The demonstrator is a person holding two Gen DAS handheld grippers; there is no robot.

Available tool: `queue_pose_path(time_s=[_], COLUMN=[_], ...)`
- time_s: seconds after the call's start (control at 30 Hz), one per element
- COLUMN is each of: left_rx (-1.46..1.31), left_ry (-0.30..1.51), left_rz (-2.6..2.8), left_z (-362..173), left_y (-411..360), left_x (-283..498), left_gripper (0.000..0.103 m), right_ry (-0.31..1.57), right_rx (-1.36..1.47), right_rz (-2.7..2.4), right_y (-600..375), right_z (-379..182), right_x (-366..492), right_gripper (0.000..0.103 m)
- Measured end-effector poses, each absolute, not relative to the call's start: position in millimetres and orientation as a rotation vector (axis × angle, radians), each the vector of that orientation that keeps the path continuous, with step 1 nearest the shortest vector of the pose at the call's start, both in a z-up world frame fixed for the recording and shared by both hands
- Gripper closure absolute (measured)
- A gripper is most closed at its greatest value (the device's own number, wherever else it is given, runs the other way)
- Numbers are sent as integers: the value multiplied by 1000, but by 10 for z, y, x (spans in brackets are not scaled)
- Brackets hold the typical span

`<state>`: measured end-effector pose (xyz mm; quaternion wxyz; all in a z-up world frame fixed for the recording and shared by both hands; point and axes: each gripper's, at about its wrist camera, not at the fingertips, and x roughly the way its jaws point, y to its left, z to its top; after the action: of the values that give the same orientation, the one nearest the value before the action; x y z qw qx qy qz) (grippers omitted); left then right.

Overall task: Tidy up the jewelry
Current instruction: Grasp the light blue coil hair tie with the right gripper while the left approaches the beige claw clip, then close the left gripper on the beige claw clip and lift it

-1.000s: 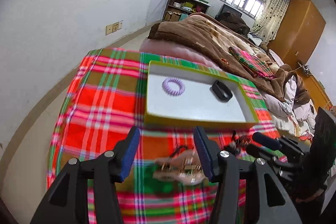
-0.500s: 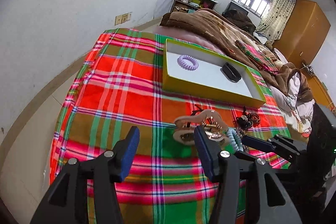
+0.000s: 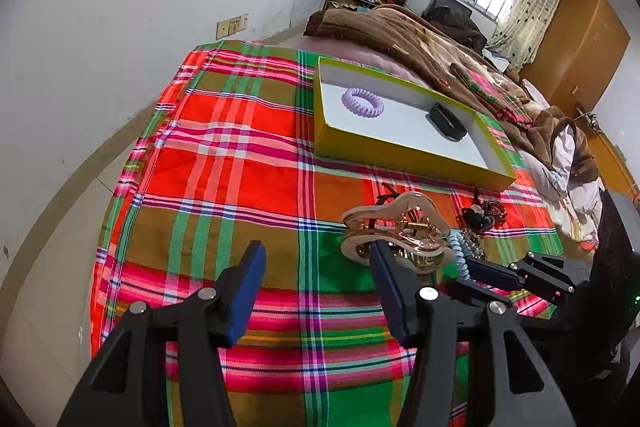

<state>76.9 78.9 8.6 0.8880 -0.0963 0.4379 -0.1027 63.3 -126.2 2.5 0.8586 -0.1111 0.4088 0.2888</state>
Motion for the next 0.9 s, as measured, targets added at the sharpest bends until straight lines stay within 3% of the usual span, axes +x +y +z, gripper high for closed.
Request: queue_pose_path(time_s=[0.47,0.57,0.9], left_rx=[-117,-95,-15], left_ry=[905,914,910], left_rz=[-241,-247,-321], left_z=[118,101,118], left_y=[714,697,574], left_x=[833,873,927], left_gripper=[47,47,46], right_ry=[833,824,792], right_rx=[-346,-352,-245], right_rz=[621,624,649], right_y=[-1218,-1219,-1340], right_z=[51,61,163], right_x=[646,634,601], right_gripper=[83,93,94])
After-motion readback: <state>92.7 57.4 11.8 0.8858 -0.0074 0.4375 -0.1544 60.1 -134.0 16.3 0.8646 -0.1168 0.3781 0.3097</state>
